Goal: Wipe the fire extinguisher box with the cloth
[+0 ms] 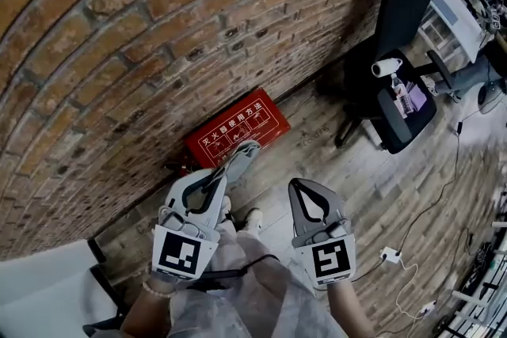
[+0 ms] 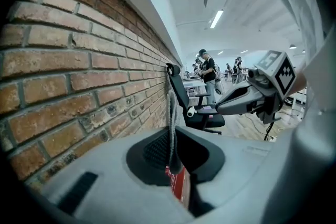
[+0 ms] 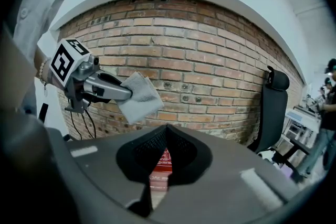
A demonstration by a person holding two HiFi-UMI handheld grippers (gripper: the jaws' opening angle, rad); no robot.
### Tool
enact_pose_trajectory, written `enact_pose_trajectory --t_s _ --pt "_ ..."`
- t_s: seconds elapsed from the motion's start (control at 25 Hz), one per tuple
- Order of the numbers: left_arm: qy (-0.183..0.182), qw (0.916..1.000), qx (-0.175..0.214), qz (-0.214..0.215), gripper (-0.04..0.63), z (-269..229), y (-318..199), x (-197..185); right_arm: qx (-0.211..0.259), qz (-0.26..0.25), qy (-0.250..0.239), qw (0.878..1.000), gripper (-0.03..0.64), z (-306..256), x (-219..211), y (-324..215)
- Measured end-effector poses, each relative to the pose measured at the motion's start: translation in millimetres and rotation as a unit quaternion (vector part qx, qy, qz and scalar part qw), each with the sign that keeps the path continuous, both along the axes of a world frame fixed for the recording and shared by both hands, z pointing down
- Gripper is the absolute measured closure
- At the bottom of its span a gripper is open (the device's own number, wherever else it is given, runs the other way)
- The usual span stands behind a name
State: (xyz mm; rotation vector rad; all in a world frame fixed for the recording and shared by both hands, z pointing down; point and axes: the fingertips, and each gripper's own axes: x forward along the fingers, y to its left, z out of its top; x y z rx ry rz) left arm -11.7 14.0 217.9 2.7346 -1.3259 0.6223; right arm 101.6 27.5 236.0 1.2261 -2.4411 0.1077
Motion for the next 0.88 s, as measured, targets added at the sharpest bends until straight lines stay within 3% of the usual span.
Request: enact_pose_trajectory --t_s 0.4,0.88 --pt "0.010 0.9993 -0.033 -0.017 0.584 52 -33 -1 -0.012 0.023 -0.017 1.000 0.606 46 3 -37" --pt "0.030 0.9971 -0.067 -0.021 0.584 124 -77 28 -0.018 0.028 -0.006 0.999 0.606 106 11 -83"
